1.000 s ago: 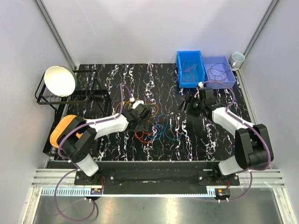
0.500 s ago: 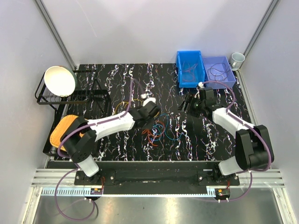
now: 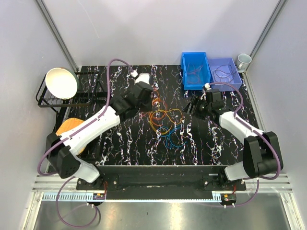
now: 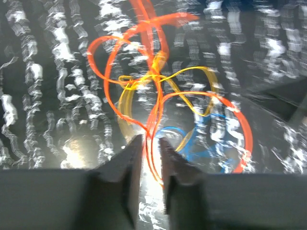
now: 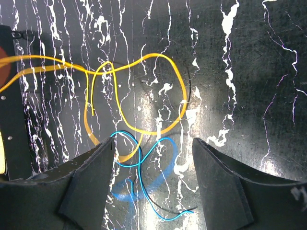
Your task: Untangle the cables
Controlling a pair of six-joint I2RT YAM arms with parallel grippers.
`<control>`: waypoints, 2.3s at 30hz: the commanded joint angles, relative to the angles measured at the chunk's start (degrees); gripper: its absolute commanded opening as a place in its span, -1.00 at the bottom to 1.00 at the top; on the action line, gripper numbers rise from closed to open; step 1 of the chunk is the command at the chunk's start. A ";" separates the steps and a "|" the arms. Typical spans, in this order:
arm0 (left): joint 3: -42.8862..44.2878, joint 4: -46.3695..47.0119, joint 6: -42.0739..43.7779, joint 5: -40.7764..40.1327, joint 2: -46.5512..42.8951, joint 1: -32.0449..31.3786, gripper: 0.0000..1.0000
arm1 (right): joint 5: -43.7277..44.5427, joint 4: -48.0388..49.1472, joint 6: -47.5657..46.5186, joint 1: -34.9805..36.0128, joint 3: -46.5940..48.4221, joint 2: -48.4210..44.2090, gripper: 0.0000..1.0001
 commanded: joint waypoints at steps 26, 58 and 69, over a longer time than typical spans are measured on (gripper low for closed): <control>-6.69 9.26 4.74 12.78 12.47 -10.55 0.63 | 15.47 -10.56 0.01 0.33 0.62 -5.86 0.57; 1.13 4.52 -5.36 4.87 29.78 -15.66 0.19 | 16.63 -13.11 -1.31 0.33 1.15 -6.91 0.63; -0.36 5.49 -5.98 4.61 31.45 -15.66 -1.00 | 16.62 -13.02 -1.75 0.33 1.15 -7.35 0.63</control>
